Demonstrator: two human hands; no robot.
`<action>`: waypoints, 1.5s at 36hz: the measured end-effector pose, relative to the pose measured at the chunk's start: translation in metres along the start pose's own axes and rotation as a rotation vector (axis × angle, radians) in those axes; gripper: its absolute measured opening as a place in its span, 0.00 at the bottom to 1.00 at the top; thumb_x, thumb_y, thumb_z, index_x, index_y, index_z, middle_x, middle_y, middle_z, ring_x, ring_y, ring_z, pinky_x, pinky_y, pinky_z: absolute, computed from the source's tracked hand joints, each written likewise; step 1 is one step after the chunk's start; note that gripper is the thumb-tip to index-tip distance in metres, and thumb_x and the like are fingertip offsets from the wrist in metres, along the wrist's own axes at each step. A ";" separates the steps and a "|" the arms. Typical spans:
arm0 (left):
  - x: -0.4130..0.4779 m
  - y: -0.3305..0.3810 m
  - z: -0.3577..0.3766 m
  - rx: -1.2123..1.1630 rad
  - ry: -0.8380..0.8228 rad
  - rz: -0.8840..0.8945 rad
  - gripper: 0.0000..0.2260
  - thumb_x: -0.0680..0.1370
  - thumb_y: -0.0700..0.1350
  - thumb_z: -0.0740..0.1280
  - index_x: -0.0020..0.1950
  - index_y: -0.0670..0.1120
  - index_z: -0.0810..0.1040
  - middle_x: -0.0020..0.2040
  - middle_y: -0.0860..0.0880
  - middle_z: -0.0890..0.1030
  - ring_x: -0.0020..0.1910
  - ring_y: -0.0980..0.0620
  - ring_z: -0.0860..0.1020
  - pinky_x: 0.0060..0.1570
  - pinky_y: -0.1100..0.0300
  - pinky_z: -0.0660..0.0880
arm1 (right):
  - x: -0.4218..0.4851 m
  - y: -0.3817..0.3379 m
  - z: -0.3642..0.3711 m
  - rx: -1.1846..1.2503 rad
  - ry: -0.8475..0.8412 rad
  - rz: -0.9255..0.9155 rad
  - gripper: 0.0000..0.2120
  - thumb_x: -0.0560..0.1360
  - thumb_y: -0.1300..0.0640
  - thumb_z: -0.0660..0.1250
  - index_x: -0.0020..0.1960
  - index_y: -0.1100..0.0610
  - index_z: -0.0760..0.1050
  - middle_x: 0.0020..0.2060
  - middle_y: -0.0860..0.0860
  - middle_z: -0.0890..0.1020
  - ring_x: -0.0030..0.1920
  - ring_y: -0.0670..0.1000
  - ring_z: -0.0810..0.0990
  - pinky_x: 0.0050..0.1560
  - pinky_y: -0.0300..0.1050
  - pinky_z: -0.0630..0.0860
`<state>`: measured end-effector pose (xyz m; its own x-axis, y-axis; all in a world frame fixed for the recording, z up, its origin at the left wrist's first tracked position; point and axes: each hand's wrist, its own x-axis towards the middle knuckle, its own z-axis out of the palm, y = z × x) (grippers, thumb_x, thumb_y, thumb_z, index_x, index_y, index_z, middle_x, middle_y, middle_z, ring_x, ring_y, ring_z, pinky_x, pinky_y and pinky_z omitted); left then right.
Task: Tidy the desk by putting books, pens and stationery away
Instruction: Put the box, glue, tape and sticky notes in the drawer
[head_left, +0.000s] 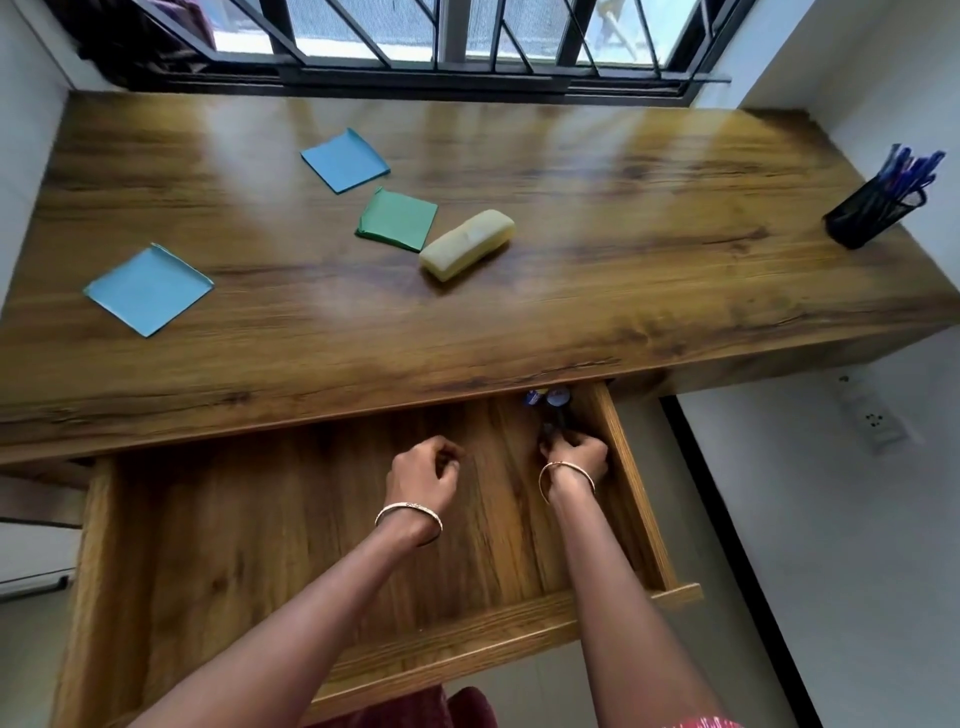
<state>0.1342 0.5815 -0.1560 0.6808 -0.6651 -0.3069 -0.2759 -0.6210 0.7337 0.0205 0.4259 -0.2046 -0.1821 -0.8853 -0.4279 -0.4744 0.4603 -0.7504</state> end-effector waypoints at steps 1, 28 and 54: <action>0.000 0.000 0.000 0.000 -0.003 0.000 0.07 0.74 0.43 0.67 0.48 0.52 0.83 0.44 0.55 0.85 0.45 0.55 0.82 0.47 0.59 0.78 | 0.001 0.001 0.001 -0.015 0.010 -0.010 0.13 0.70 0.54 0.74 0.30 0.58 0.78 0.27 0.52 0.82 0.39 0.60 0.84 0.50 0.58 0.80; 0.008 0.005 -0.002 -0.001 -0.046 0.014 0.07 0.75 0.42 0.67 0.47 0.52 0.83 0.41 0.54 0.83 0.43 0.55 0.81 0.42 0.63 0.73 | -0.021 -0.013 -0.005 -0.456 0.054 -0.351 0.13 0.75 0.60 0.70 0.59 0.61 0.80 0.54 0.59 0.82 0.57 0.59 0.80 0.57 0.50 0.77; 0.171 0.071 -0.131 0.111 0.474 0.073 0.12 0.74 0.42 0.67 0.57 0.45 0.78 0.55 0.44 0.80 0.52 0.43 0.80 0.54 0.51 0.77 | -0.004 -0.233 0.078 -0.578 -0.141 -1.060 0.31 0.65 0.67 0.63 0.67 0.54 0.71 0.60 0.56 0.75 0.56 0.60 0.73 0.57 0.51 0.73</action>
<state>0.3198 0.4784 -0.0770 0.8836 -0.4627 0.0719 -0.3879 -0.6372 0.6660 0.1988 0.3273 -0.0671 0.6075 -0.7728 0.1836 -0.6516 -0.6170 -0.4413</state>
